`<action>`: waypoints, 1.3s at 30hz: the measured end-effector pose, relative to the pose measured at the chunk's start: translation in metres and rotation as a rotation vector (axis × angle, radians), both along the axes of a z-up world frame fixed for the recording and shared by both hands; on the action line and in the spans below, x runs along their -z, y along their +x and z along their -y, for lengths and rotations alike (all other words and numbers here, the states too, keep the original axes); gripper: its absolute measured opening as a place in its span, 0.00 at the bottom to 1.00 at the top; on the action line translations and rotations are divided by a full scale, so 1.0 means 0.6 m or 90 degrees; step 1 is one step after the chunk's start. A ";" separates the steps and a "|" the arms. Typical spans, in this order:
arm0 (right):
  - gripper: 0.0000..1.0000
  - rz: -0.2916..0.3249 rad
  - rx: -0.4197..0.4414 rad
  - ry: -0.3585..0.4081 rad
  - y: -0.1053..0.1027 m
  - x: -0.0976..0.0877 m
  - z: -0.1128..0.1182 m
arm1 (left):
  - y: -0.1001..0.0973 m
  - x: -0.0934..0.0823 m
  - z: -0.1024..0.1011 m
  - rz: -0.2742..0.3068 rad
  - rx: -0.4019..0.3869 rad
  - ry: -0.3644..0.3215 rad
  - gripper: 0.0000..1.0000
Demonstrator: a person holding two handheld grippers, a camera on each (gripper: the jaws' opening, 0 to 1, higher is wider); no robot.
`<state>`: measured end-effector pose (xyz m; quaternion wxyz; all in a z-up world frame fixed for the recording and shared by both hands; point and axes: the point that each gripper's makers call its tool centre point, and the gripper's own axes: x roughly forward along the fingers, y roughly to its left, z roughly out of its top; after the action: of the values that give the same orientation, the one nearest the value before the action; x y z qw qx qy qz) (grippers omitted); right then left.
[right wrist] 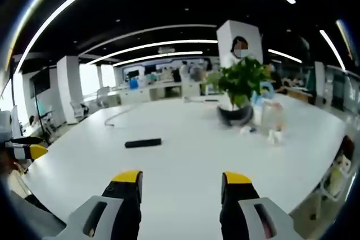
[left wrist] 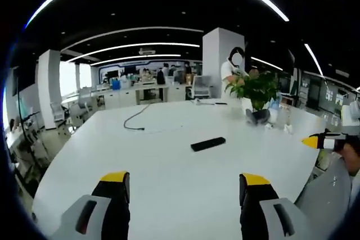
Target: Press the specified remote control buttons in sequence, fully releasing each button before pressing the next.
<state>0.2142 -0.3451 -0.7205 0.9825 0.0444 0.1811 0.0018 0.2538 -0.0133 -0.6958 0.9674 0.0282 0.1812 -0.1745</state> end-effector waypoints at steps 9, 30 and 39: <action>0.41 -0.022 -0.006 -0.009 -0.004 0.009 -0.002 | 0.045 -0.019 0.013 -0.003 0.059 0.013 0.80; 0.17 -0.058 -0.010 -0.011 -0.010 0.022 -0.003 | 0.171 -0.041 0.076 -0.020 0.216 0.092 0.73; 0.04 -0.085 -0.012 -0.015 -0.014 0.032 -0.003 | 0.209 -0.027 0.137 -0.042 0.309 0.121 0.70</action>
<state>0.2061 -0.3434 -0.7399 0.9686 0.0314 0.2467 0.0062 0.3793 -0.0952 -0.6795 0.8839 0.1561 0.2162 -0.3841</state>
